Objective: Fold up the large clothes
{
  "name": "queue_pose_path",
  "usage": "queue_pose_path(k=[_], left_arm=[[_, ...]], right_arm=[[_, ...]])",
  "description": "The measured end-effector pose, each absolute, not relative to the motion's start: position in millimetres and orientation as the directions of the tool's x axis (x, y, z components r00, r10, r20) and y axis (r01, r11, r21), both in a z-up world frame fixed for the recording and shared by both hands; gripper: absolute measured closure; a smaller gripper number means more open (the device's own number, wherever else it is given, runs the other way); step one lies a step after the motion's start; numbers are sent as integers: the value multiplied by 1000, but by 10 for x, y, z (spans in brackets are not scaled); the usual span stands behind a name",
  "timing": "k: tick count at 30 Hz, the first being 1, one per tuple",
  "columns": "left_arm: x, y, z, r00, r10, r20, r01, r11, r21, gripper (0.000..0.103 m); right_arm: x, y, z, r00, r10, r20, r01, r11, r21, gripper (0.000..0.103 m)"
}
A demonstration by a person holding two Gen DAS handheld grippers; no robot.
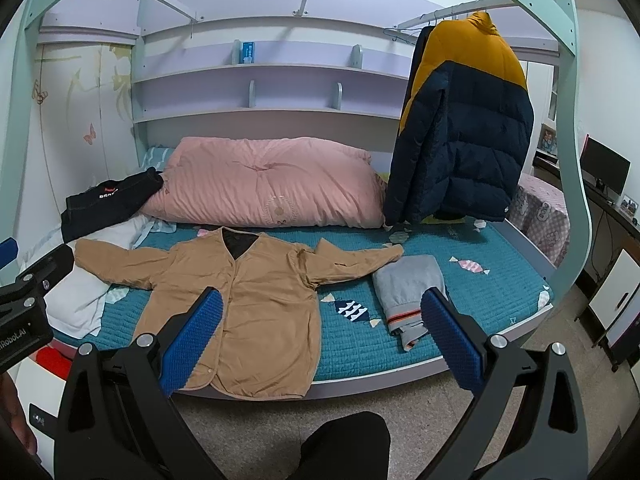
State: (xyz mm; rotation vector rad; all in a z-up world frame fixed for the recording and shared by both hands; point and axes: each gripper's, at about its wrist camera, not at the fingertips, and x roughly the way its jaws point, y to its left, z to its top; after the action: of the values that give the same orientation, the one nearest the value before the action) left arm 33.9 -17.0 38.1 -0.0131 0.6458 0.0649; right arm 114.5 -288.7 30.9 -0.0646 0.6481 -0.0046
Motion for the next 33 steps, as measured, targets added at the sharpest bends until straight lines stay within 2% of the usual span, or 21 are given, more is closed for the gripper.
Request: queue_pose_path(k=[33], left_arm=[[315,-153,464,816,51,-575,-68,998,-7,4]], right_arm=[[1156,-2862,335,807,-15,-591,-23,998,-58,7]])
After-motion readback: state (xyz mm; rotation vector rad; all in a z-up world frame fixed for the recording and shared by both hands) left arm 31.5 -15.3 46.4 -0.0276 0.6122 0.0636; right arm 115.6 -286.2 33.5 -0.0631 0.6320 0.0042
